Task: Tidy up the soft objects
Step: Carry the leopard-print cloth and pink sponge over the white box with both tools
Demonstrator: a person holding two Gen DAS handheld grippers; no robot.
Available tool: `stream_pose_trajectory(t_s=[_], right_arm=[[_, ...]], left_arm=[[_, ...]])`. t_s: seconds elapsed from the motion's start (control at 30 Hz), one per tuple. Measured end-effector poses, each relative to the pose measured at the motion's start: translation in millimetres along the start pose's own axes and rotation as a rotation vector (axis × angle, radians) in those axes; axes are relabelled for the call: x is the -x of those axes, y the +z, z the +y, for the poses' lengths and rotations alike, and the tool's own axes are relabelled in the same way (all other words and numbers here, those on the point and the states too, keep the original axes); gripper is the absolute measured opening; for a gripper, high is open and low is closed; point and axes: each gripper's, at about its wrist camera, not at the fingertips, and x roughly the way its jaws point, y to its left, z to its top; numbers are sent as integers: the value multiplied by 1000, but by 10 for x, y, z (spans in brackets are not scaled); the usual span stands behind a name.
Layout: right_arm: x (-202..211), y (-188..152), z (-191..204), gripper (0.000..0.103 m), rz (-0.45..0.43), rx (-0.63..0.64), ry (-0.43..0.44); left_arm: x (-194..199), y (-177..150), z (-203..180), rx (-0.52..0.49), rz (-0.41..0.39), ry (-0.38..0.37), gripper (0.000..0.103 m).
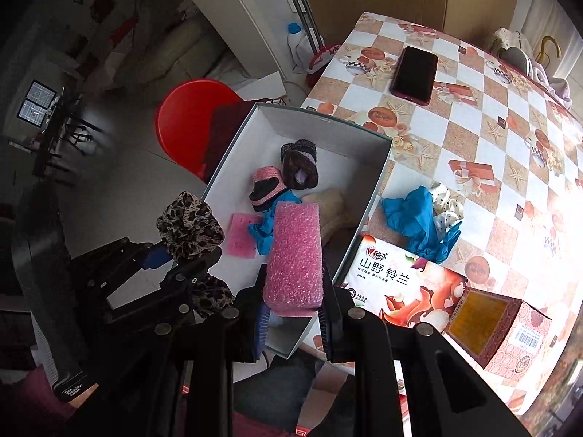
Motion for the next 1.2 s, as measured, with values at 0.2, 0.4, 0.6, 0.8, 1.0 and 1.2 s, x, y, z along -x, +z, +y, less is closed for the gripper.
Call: stream_pose_trajectory(t_s=[0.2, 0.4, 0.6, 0.8, 1.0, 1.2], right_arm=[[-21, 7, 51, 25, 5, 11, -1], [-31, 15, 102, 25, 4, 24, 0], [-56, 24, 140, 25, 9, 35, 1], [-79, 26, 162, 25, 16, 44, 2], [-85, 28, 167, 25, 16, 45, 1], [-106, 23, 189, 25, 18, 49, 2]], left_arm=[[-3, -8, 2, 1, 1, 1, 27], [8, -24, 36, 3, 1, 4, 27], [13, -52, 83, 6, 6, 7, 27], [13, -71, 99, 10, 11, 8, 27], [15, -72, 103, 9, 11, 9, 27], [21, -79, 102, 7, 10, 10, 27]])
